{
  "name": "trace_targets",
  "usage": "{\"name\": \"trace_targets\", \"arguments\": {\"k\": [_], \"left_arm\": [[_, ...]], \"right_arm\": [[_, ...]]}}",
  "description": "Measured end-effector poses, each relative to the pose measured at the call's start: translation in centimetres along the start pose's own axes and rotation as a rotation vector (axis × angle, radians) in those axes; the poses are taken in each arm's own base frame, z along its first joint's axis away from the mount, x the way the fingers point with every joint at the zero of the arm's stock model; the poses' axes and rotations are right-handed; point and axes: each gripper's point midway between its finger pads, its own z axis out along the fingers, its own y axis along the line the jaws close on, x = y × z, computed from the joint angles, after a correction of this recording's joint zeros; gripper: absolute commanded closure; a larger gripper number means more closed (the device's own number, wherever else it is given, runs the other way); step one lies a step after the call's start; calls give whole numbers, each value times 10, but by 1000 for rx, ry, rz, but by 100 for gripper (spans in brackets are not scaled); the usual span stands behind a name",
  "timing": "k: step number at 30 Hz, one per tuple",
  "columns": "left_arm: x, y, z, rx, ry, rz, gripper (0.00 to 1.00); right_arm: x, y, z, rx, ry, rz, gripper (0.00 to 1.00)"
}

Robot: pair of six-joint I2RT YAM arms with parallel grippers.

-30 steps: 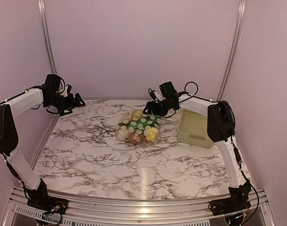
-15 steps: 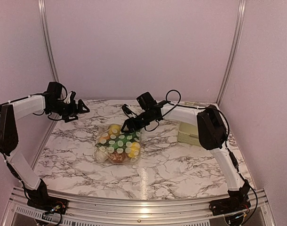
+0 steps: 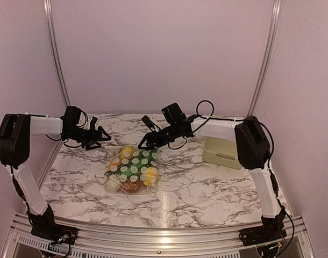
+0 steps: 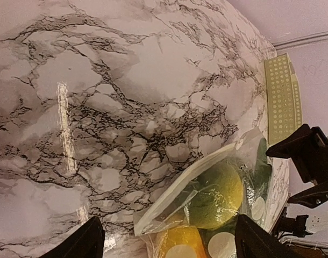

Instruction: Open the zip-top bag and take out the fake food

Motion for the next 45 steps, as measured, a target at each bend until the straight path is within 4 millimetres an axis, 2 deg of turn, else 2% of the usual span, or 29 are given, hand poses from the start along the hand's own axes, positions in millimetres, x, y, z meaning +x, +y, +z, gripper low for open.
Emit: {"name": "trace_targets", "arguments": {"k": [5, 8, 10, 14, 18, 22, 26, 29, 34, 37, 43, 45], "left_arm": [[20, 5, 33, 23, 78, -18, 23], [28, 2, 46, 42, 104, -25, 33], [29, -1, 53, 56, 111, -26, 41], [27, -2, 59, 74, 108, -37, 63], [23, -6, 59, 93, 94, -35, 87], [18, -13, 57, 116, 76, -6, 100], [13, -31, 45, 146, 35, 62, 100], [8, -57, 27, 194, -17, 156, 100], [0, -106, -8, 283, -112, 340, 100], [-5, -132, -28, 328, -164, 437, 100], [-4, -160, -54, 386, -212, 551, 100], [-1, -167, -59, 402, -217, 582, 100]], "right_arm": [[-22, -12, -48, -2, -117, 78, 29], [-30, -28, -68, 20, -169, 121, 30], [-28, -44, -76, 44, -188, 170, 31], [-11, -67, -78, 75, -176, 285, 34], [-5, -77, -70, 60, -176, 345, 34], [3, -79, -57, 8, -161, 371, 34], [7, -79, -44, -60, -135, 365, 34], [7, -73, -41, -109, -124, 338, 34], [-3, -56, -49, -186, -142, 262, 31], [-13, -37, -65, -217, -167, 197, 34], [-54, 22, -117, -273, -250, -28, 41], [-58, 31, -124, -277, -256, -73, 43]]}}
